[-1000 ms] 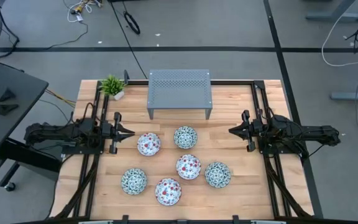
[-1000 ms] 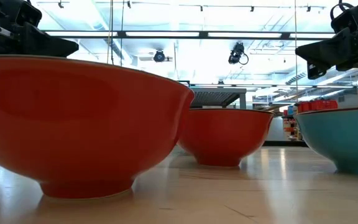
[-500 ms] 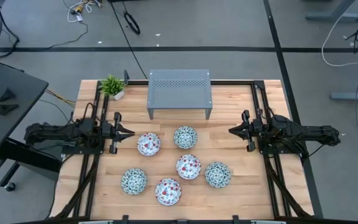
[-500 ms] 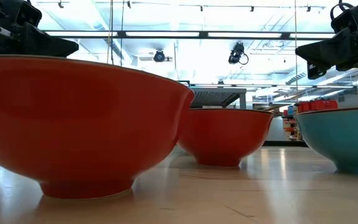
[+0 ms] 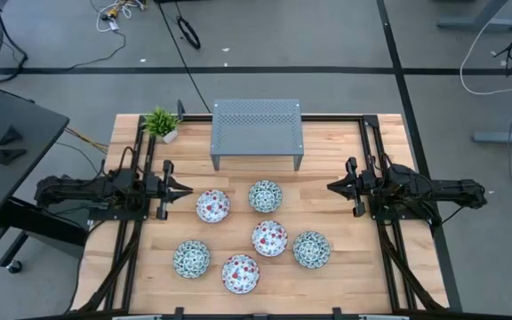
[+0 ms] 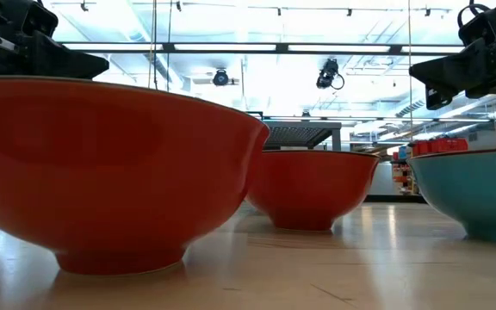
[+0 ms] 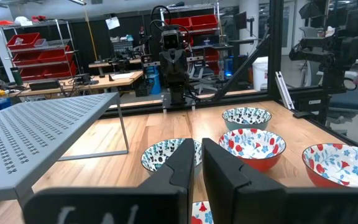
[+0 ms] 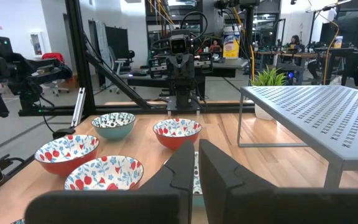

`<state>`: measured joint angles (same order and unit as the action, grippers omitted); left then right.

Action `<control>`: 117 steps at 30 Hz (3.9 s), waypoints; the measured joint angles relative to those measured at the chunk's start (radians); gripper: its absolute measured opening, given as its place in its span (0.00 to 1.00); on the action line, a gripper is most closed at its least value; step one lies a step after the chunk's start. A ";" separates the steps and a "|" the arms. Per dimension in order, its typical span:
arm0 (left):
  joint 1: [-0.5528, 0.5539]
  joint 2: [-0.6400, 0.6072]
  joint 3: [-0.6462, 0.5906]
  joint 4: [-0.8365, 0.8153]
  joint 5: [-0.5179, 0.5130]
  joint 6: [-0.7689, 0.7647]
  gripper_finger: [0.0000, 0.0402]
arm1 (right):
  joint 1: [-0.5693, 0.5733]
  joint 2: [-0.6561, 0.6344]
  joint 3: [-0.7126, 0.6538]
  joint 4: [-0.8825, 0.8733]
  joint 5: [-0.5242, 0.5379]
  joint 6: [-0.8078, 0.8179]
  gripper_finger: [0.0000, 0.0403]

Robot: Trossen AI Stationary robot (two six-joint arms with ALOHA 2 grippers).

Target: Pick & Place Mini bowls

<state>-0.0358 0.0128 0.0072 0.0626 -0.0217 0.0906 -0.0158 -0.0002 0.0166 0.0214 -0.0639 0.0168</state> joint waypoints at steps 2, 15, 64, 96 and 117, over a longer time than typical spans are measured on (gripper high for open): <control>0.000 0.000 0.000 0.000 0.000 0.000 0.09 | 0.000 0.000 0.000 0.000 0.000 0.000 0.07; 0.000 0.000 0.000 0.000 0.000 0.000 0.09 | 0.000 0.000 0.000 0.003 0.000 0.000 0.07; 0.000 0.000 0.000 0.000 0.000 0.000 0.09 | 0.000 0.072 0.275 1.028 0.216 0.054 0.07; 0.000 0.000 0.000 0.000 0.000 0.000 0.09 | 0.000 0.600 1.243 0.407 0.214 0.132 0.01; 0.000 0.000 0.000 0.000 0.000 0.000 0.09 | 0.000 0.863 1.704 -0.348 0.177 0.190 0.01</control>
<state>-0.0360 0.0128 0.0074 0.0624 -0.0219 0.0906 -0.0161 0.8625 1.7207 -0.3261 0.1128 0.2070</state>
